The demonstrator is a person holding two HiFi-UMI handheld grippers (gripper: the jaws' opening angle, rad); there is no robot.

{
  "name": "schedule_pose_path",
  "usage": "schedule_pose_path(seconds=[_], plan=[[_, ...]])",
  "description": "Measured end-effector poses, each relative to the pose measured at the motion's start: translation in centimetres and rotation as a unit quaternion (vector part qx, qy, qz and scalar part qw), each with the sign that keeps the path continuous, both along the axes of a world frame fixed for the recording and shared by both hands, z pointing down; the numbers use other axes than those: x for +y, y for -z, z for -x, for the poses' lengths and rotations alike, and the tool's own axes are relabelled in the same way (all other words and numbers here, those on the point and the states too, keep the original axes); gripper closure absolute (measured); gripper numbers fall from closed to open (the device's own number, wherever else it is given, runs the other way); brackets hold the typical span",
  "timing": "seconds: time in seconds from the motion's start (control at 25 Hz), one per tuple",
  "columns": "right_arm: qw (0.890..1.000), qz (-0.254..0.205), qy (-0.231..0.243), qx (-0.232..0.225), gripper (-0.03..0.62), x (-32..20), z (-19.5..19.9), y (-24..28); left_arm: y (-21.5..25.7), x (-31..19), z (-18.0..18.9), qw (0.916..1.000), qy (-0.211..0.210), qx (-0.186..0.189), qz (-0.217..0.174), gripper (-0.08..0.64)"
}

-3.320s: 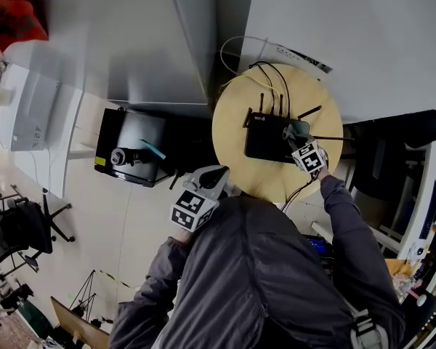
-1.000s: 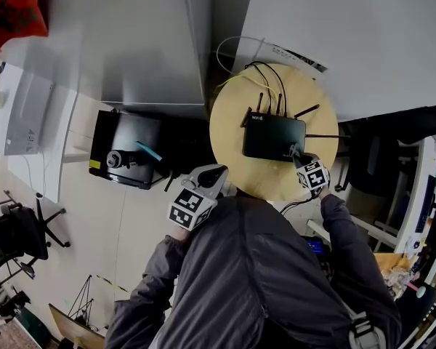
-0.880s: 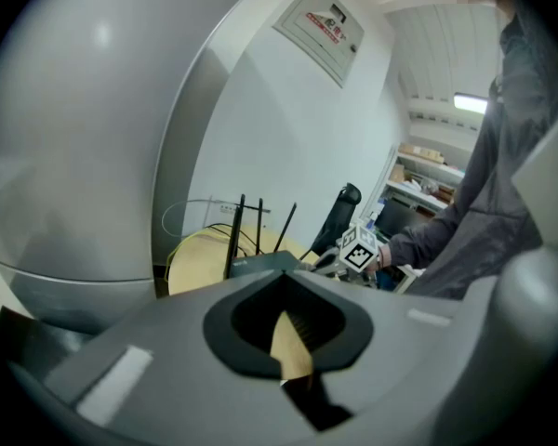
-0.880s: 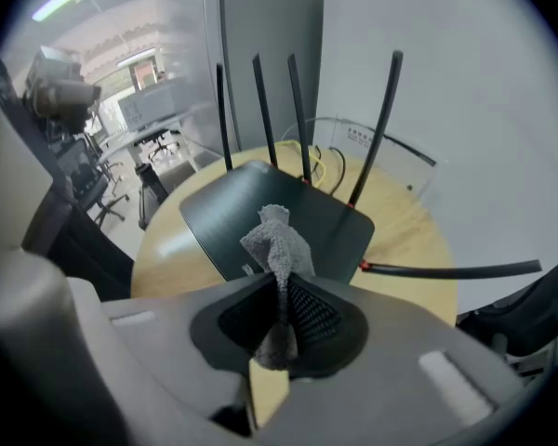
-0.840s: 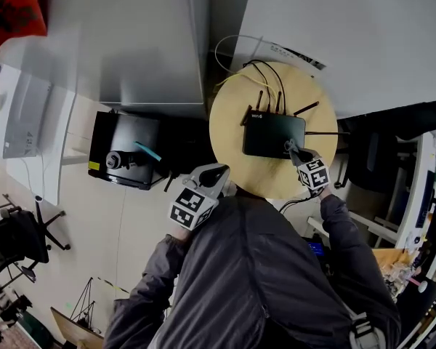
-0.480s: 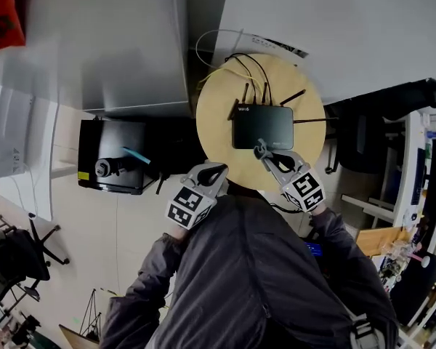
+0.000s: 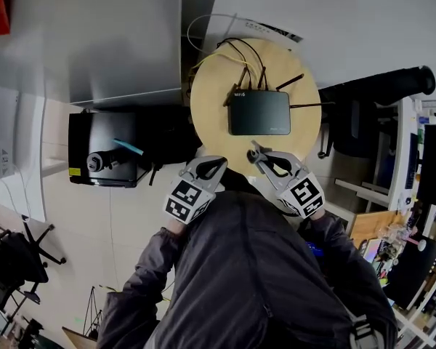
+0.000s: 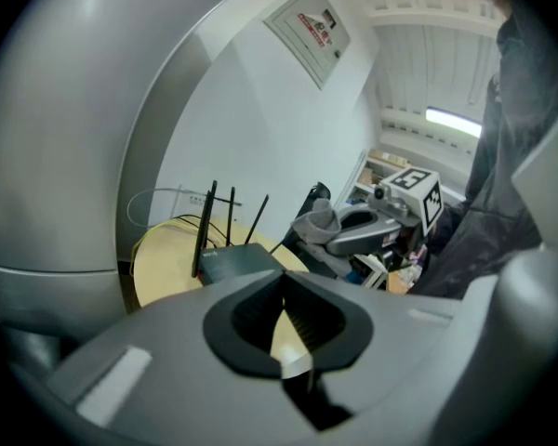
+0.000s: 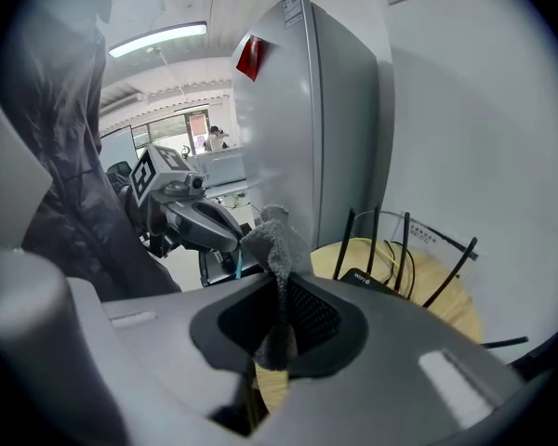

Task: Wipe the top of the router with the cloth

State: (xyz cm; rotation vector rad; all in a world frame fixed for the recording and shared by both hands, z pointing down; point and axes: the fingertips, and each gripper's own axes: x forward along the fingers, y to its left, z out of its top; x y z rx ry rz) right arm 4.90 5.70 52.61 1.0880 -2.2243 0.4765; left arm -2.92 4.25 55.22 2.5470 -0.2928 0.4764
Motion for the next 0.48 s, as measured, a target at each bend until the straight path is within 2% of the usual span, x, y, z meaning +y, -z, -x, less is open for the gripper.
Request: schedule_pose_path(seconds=[0.48], plan=[[1.000, -0.018, 0.018, -0.010, 0.565, -0.9, 2.6, 0.6, 0.4, -0.6, 2.4, 0.9996, 0.023, -0.004, -0.013, 0.560]])
